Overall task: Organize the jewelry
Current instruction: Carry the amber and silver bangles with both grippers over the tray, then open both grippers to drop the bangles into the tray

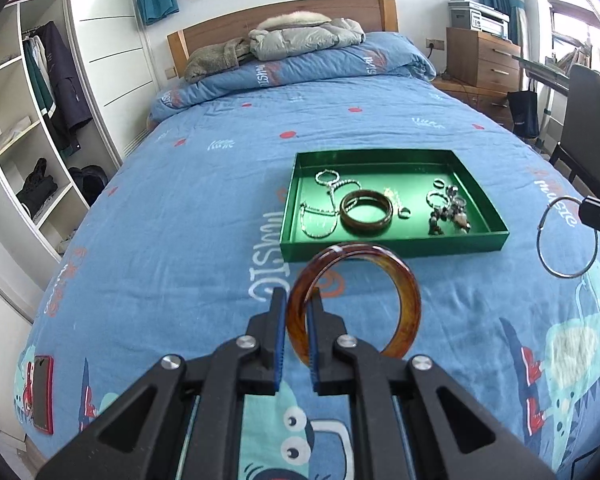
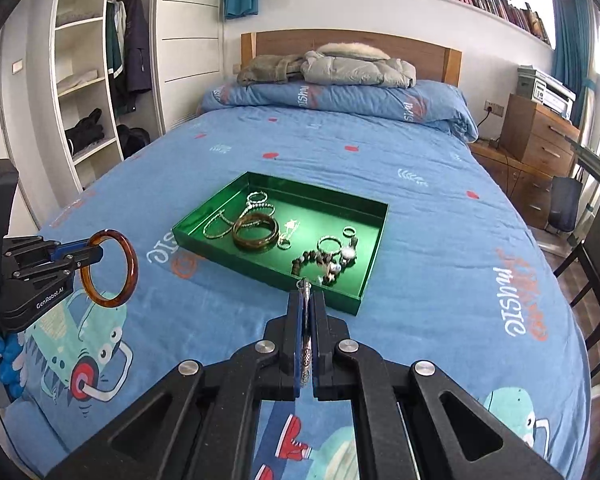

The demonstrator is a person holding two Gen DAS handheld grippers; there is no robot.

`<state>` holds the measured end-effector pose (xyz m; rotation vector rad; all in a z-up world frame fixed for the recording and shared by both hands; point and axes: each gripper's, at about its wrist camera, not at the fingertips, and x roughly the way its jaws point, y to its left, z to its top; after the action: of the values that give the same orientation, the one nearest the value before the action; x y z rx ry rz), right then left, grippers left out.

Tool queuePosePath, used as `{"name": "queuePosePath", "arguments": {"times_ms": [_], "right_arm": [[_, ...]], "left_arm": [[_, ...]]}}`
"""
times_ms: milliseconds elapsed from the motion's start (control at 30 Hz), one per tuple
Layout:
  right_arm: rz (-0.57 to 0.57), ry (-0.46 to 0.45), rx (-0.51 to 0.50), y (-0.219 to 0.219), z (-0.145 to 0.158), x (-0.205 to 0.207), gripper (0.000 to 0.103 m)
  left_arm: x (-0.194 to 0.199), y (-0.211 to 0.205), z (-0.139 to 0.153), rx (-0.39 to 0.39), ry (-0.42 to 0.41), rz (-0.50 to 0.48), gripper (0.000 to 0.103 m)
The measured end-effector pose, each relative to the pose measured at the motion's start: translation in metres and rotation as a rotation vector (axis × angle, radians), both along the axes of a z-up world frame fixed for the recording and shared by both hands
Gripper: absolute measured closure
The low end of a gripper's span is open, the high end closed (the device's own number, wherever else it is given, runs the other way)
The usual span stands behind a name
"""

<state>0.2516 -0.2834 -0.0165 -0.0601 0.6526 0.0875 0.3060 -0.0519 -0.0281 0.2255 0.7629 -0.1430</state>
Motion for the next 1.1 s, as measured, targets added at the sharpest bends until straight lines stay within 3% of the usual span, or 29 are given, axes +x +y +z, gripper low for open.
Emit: {"name": "queuePosePath", "arguments": {"times_ms": [233,667,833,1000,1100], "right_arm": [[-0.032,-0.007,-0.014,-0.017,0.005,0.089,0.099],[0.011,0.082,0.163,-0.022,-0.055,0.223,0.099],[-0.03,0.175,0.213,-0.039,-0.085,0.253,0.1],[-0.05,0.286,0.15,-0.05,-0.106,0.267,0.1],[-0.06,0.316,0.109,-0.052,-0.115,0.269,0.099]], "left_arm": [[0.098,-0.038,0.0,-0.005,0.03,-0.034,0.094],[0.261,-0.098,-0.062,-0.102,0.201,0.006,0.094],[0.284,-0.104,-0.09,-0.076,0.258,0.04,0.094],[0.291,-0.096,-0.102,-0.086,0.296,0.055,0.094],[0.291,-0.1,-0.102,-0.045,0.289,0.042,0.094]]}}
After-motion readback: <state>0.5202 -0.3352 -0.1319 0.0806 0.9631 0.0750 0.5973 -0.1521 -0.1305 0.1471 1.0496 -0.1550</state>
